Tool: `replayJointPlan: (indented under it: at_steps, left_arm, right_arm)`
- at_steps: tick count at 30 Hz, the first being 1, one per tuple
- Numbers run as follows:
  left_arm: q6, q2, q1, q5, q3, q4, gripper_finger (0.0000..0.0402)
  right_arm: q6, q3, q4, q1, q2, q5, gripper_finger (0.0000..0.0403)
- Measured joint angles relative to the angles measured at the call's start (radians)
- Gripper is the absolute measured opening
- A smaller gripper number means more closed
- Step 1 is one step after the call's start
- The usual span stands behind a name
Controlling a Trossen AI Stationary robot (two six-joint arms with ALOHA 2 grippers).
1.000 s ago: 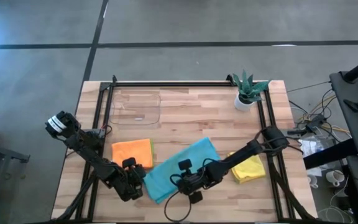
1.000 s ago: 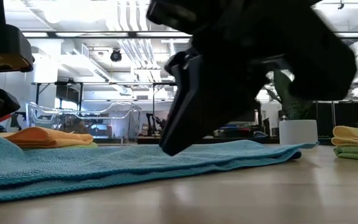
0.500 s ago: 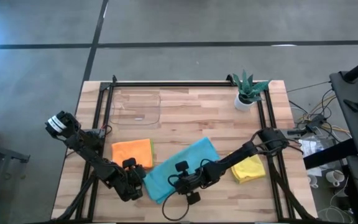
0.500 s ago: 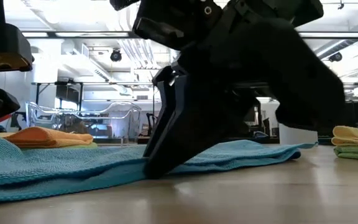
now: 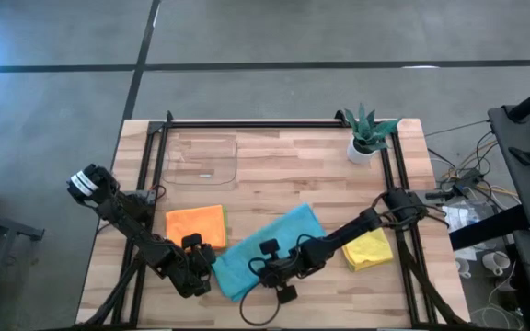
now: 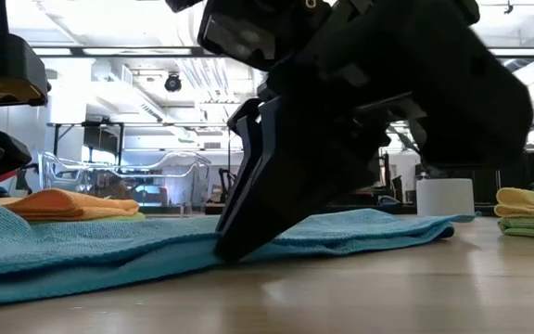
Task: Fold microfiber towels
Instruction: Fold the blue microfiber cloth
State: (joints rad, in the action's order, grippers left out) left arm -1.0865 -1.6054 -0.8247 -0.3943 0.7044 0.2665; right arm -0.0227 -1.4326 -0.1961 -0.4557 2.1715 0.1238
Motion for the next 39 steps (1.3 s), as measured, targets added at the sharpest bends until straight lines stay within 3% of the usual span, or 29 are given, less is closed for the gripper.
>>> replayJointPlan:
  at_steps: [8, 19, 39]
  left_arm:
    - [0.000, 0.000, 0.000, -0.001, 0.000, 0.001, 0.0011]
    - [-0.005, 0.000, -0.001, -0.002, 0.000, 0.002, 0.0011]
    - [-0.005, 0.000, -0.001, -0.005, 0.000, -0.004, 0.0011]
  right_arm:
    - [0.004, 0.000, 0.011, 0.006, 0.000, 0.000, 0.0101]
    - [-0.013, -0.015, 0.012, 0.007, -0.005, -0.001, 0.0058]
    - [0.056, -0.019, 0.014, 0.014, 0.007, -0.018, 0.0062]
